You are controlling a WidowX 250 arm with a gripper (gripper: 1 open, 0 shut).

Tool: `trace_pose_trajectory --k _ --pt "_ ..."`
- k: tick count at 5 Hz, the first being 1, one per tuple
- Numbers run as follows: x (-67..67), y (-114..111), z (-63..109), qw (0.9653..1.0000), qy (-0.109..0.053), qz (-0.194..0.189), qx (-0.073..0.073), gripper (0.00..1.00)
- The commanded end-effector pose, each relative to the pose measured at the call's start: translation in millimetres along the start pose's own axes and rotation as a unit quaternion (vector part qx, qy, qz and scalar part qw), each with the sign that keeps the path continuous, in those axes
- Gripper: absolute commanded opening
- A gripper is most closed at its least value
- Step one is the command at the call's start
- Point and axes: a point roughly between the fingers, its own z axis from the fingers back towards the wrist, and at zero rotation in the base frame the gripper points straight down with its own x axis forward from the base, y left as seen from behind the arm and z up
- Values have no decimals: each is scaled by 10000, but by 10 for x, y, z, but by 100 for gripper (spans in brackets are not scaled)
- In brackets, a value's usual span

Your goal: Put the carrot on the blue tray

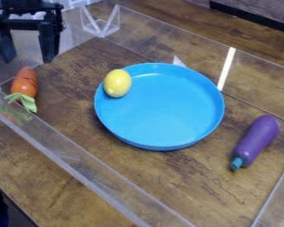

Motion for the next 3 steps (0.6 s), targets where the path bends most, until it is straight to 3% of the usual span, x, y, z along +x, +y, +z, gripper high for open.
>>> trace_pose_trajectory --k 1,3 --pt "39 134 5 9992 -181 366 -39 100" --pt "102 354 -144 9949 -241 969 -137 100"
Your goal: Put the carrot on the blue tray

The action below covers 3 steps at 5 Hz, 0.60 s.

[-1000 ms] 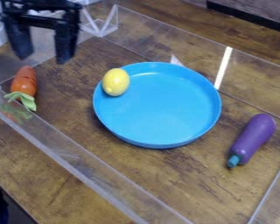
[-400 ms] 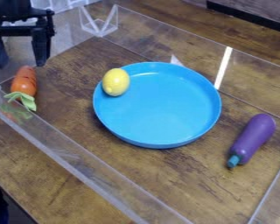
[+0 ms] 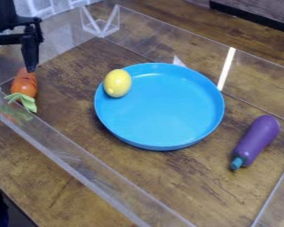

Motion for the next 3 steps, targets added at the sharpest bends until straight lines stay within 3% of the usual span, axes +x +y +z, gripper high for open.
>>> trace_pose_trajectory --k 1,3 --pt "60 61 35 9998 -159 101 -48 100" --pt "139 59 68 9998 -123 129 -81 100"
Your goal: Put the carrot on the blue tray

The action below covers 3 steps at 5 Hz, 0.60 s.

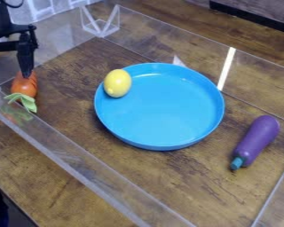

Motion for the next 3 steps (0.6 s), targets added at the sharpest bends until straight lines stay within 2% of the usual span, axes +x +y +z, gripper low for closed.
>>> trace_pose_trajectory --k 1,3 --pt "132 42 154 9996 -230 127 -71 100" --pt "259 -75 -101 9997 -201 -132 -90 100"
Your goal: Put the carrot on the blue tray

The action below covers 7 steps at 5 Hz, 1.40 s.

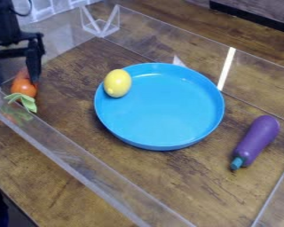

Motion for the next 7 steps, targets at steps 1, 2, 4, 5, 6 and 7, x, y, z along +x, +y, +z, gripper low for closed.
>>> trace_pose_trajectory --k 1,2,4,5,6,7 --pt "176 -87 149 9994 -280 -209 -89 100" --pt "268 -127 139 9989 -243 -375 -134 100" --pt "357 -228 79 9955 -165 -913 -214 100" --pt "376 -221 51 9930 -158 -1150 -209 100" --pt "433 -132 -39 9927 -153 -1177 -206 0" --pt "417 -274 92 9897 -166 -1384 -324 0"
